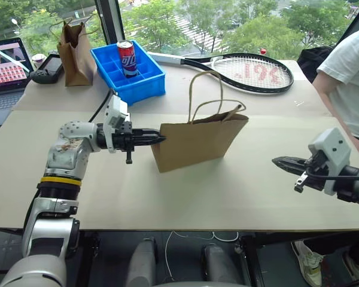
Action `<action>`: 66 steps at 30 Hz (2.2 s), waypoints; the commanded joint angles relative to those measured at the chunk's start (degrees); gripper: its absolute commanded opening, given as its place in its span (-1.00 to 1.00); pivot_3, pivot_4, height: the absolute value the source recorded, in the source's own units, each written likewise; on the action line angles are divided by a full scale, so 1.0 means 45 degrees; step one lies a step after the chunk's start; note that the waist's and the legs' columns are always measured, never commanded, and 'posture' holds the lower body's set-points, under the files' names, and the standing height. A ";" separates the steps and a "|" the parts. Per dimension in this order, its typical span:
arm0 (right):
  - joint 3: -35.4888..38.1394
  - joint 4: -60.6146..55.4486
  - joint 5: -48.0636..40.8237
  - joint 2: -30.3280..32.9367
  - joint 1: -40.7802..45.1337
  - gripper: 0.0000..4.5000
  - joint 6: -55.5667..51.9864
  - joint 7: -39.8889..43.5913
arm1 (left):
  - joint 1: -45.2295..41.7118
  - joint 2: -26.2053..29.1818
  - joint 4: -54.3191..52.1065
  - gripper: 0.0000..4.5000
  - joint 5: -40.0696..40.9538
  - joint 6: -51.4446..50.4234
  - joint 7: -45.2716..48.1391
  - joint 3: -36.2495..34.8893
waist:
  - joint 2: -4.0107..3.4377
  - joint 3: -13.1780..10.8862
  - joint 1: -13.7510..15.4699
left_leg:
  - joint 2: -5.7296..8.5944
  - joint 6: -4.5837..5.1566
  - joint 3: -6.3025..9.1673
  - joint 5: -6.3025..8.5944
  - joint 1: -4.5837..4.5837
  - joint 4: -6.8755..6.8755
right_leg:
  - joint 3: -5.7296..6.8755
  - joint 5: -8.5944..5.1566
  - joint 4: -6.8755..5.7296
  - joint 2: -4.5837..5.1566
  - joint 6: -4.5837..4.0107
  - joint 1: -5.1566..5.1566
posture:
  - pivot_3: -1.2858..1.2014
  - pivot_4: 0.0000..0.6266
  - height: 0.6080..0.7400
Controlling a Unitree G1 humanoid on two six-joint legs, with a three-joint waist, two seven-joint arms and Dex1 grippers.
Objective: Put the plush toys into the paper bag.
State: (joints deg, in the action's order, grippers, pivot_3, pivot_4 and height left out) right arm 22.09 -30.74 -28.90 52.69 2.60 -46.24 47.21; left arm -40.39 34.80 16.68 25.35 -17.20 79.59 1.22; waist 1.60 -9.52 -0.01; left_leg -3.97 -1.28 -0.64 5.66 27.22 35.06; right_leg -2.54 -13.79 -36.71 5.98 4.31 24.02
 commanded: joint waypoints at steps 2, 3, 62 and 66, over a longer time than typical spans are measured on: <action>-0.0945 -0.0596 -0.0671 -0.0312 0.0882 -1.00 -0.0136 -0.0207 | 0.0352 0.0184 -0.0889 0.09 -0.0273 0.0246 -0.0598 -0.0196 | 0.0000 0.0000 -0.0037 | 0.0000 0.0000 0.0002 0.0000 0.0001 -0.0002 | 0.0000 0.0000 -0.0003 0.0000 -0.0001 0.0003 | 0.03 -0.52 1.00; -0.1152 -0.0577 -0.0717 -0.0400 0.1049 -1.00 -0.0153 -0.0272 | 0.0453 0.0154 -0.1233 0.21 -0.0051 -0.0239 -0.0750 -0.0234 | 0.0000 0.0000 -0.0032 | 0.0000 0.0000 0.0001 0.0000 0.0001 -0.0001 | 0.0001 0.0000 -0.0003 -0.0001 0.0000 0.0003 | 0.03 -0.52 1.00; 0.3101 -0.0306 -0.3060 0.1437 -0.1279 -1.00 -0.0340 0.1737 | 0.0854 0.0872 -0.2569 0.04 0.0840 -0.1293 0.0950 0.0188 | 0.0002 -0.0001 0.0121 | 0.0001 0.0000 0.0009 0.0000 -0.0004 0.0022 | -0.0004 -0.0050 0.0001 -0.0007 -0.0016 -0.0019 | 0.03 -0.52 1.00; 0.3466 0.0179 -0.3889 0.1639 -0.1276 -1.00 -0.0893 0.2179 | 0.0896 0.1702 -0.2615 0.62 0.1024 -0.1707 0.0834 -0.0459 | 0.0002 -0.0001 0.0104 | 0.0000 0.0000 0.0011 0.0000 -0.0005 0.0017 | -0.0003 -0.0048 -0.0001 -0.0007 -0.0022 -0.0018 | 0.03 -0.52 1.00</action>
State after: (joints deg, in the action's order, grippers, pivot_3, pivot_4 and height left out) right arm 34.88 -30.55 -44.16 59.37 -3.48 -49.11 55.79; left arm -35.68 40.36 5.98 28.60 -24.12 83.78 2.50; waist 1.61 -9.53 0.46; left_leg -3.98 -1.28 -0.59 5.66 27.20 35.13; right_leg -2.56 -14.00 -36.71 5.94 4.21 23.95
